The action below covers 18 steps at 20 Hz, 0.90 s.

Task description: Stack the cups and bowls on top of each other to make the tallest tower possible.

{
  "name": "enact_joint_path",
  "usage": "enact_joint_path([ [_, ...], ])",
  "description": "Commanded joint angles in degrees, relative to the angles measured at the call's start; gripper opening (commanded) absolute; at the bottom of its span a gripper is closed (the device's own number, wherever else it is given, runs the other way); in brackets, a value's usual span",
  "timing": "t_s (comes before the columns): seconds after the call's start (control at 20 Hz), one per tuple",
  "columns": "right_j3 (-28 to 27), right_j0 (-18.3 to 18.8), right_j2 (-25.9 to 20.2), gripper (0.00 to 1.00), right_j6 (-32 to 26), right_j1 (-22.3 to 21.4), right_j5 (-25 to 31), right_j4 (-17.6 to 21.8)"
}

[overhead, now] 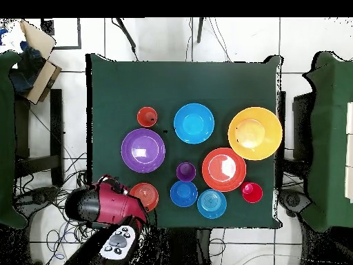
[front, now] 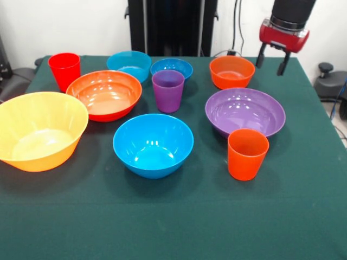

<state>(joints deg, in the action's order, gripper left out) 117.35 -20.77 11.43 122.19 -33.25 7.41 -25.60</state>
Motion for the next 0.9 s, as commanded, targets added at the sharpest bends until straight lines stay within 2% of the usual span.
enact_joint_path([
  [0.05,-5.1,-0.9,3.0,1.0,11.5,4.2,6.4,-2.6],
  [0.55,-5.6,-1.6,2.7,1.0,12.4,5.2,4.9,-3.4],
  [0.8,-3.4,1.0,-1.4,1.0,12.1,5.4,-0.7,-3.2],
  [0.9,-2.6,1.5,-2.5,1.0,12.2,5.2,-0.9,-3.3],
])
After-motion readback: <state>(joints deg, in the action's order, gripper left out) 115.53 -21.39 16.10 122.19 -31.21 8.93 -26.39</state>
